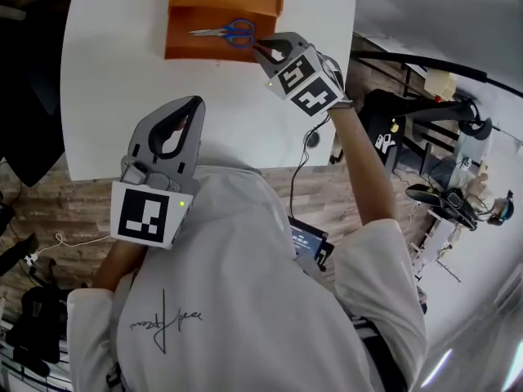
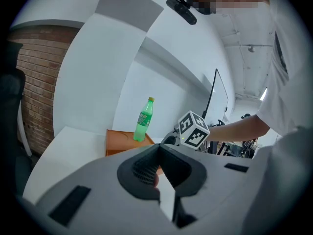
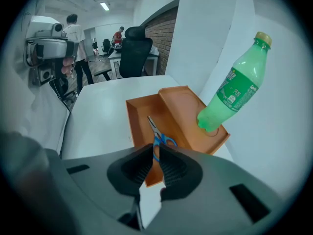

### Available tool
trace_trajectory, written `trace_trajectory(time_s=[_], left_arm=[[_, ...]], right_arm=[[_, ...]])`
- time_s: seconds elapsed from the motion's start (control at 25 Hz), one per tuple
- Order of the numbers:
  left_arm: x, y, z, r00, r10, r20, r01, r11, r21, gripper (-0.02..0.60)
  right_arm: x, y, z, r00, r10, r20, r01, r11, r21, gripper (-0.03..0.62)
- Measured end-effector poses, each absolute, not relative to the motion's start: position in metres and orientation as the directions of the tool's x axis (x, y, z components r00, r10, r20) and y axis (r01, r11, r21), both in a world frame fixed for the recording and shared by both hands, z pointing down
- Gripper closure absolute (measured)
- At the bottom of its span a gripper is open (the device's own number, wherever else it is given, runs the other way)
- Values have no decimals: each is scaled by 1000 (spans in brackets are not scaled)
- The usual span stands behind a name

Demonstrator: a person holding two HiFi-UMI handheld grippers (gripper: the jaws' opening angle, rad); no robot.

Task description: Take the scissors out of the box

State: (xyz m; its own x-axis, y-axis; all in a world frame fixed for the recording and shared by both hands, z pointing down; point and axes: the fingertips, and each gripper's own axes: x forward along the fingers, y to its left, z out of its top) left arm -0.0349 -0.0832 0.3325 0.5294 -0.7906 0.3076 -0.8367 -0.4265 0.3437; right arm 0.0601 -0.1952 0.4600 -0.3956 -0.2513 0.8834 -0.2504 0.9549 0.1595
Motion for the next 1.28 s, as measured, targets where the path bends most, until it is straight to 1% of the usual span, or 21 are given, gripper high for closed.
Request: trace_trajectory(time_s=[0.08, 0.32, 0.44, 0.52, 0.72, 1.0, 1.12, 1.28], left_arm=[[-36, -85, 335, 527, -790, 313, -838, -421, 348, 578], [-38, -90, 337, 523, -788, 325, -839, -407, 363, 578], [-37, -93, 340, 524, -784, 332, -838, -404, 367, 578], [-40, -93, 343, 520, -785, 338, -841, -400, 366, 578], [-51, -97, 348, 495, -796, 348, -849, -359, 387, 578], [-55, -101, 352, 491, -796, 354, -851, -350, 392, 578], [-59, -102, 353, 485, -798, 358, -852, -339, 399, 577], [-62, -104, 355, 477, -799, 365, -854, -323, 408, 578]], right_arm=[[59, -198, 465, -379, -239, 894, -235, 959, 156, 536], [58, -206, 478, -355, -218, 909, -210, 966, 150, 530], [59, -213, 485, -339, -219, 915, -197, 967, 158, 507], [56, -215, 488, -331, -211, 920, -184, 970, 157, 505], [53, -219, 501, -284, -202, 937, -118, 978, 175, 488], [50, -222, 517, -237, -165, 957, -46, 986, 159, 462], [48, -223, 524, -219, -141, 965, -28, 990, 138, 427], [49, -226, 530, -196, -134, 971, -2, 991, 136, 416]])
